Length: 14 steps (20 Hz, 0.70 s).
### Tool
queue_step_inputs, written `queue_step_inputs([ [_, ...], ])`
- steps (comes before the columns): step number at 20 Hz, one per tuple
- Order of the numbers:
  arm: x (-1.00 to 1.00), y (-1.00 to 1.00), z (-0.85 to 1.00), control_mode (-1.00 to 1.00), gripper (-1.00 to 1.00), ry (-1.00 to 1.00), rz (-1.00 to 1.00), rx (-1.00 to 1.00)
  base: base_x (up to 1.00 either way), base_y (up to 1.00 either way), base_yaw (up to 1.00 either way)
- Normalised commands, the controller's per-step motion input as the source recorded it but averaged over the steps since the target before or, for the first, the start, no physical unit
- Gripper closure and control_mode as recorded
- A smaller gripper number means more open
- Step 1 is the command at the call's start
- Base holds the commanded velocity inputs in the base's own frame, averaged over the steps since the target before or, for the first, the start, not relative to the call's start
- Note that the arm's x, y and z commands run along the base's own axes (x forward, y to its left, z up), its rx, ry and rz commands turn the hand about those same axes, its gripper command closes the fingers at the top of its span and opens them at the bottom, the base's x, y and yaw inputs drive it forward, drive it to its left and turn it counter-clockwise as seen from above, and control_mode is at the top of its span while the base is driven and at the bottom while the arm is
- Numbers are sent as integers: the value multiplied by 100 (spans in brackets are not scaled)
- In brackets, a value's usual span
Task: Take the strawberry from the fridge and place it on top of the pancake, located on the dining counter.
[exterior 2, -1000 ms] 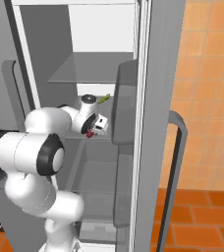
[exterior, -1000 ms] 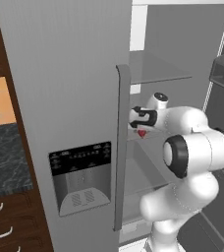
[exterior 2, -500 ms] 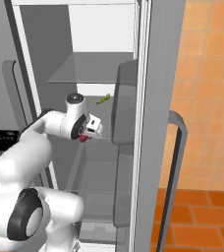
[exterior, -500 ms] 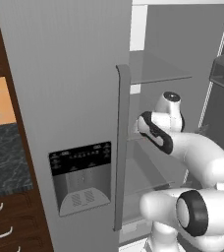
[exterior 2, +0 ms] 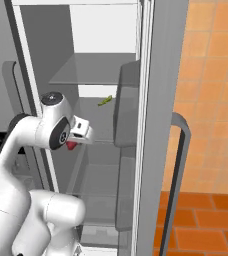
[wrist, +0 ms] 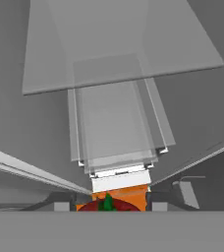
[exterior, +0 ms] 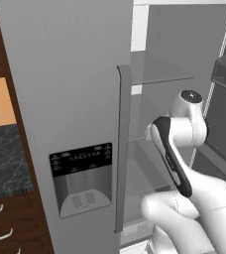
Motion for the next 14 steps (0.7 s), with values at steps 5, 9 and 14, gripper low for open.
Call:
queue_step_inputs([
  [5, -100, 0, 32, -100, 100, 9, 0, -6, 0, 0, 0],
  [9, -94, -19, 4, -100, 100, -9, 0, 0, 0, 0, 0],
  [14, -60, 1, 0, -100, 100, -3, 0, 0, 0, 0, 0],
])
